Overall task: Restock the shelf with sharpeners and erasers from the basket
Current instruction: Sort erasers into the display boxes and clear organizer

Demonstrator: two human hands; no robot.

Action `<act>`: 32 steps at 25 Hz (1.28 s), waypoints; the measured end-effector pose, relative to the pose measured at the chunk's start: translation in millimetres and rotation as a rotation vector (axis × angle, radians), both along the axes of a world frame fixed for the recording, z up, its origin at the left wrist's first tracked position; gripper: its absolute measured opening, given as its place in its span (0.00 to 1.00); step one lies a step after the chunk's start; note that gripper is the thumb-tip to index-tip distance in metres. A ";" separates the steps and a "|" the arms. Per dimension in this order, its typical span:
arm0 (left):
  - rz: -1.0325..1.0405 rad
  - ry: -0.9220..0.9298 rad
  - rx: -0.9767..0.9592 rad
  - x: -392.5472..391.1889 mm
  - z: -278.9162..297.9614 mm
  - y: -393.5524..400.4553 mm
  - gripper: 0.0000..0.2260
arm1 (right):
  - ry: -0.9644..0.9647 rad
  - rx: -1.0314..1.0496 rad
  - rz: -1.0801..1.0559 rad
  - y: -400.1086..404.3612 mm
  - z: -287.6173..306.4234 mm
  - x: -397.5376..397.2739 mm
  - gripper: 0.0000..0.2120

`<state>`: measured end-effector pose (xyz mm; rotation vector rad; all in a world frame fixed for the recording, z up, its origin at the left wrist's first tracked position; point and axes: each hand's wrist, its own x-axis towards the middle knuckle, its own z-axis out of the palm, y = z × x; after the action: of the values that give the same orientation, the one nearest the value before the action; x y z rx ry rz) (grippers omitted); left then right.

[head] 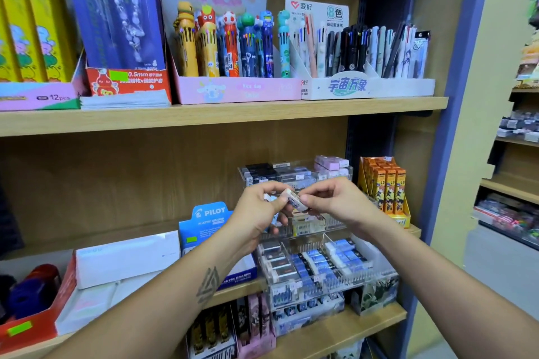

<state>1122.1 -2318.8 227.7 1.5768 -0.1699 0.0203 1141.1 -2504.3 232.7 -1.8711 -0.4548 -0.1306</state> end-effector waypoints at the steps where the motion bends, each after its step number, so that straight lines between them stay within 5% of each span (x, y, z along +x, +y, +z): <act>1: 0.001 -0.003 -0.008 5.1 4.6 -0.6 0.07 | 0.008 0.050 0.004 0.2 3.2 5.0 0.05; 5: 0.055 0.111 -0.179 35.2 24.9 -2.8 0.09 | -0.110 -0.001 -0.095 1.9 23.9 42.0 0.07; 9: 0.045 0.234 -0.403 56.6 32.8 3.1 0.15 | -0.242 -0.414 -0.403 10.2 35.8 105.7 0.07; 12: -0.064 0.291 -0.428 60.0 26.8 9.9 0.13 | -0.212 -0.664 -0.413 26.4 31.0 142.5 0.06; 20: -0.189 0.327 -0.428 60.4 11.0 21.2 0.14 | -0.283 -0.732 -0.458 40.1 20.9 155.0 0.08; 23: -0.193 0.291 -0.353 53.7 6.7 22.0 0.08 | -0.261 -0.426 -0.382 37.1 20.6 121.1 0.11; 25: -0.191 0.273 -0.282 50.5 4.2 22.1 0.09 | -0.089 -0.122 -0.078 32.1 21.8 86.6 0.10; 27: -0.179 0.242 -0.216 44.8 2.7 18.1 0.07 | 0.047 -0.038 0.132 28.2 19.3 55.6 0.11; 32: -0.127 0.200 -0.190 29.5 -0.8 1.0 0.03 | 0.034 0.085 0.053 5.1 8.0 30.5 0.09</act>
<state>1151.5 -2317.8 227.0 1.3665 -0.1073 -0.2143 1171.6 -2499.2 240.7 -1.7744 -0.4677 -0.0809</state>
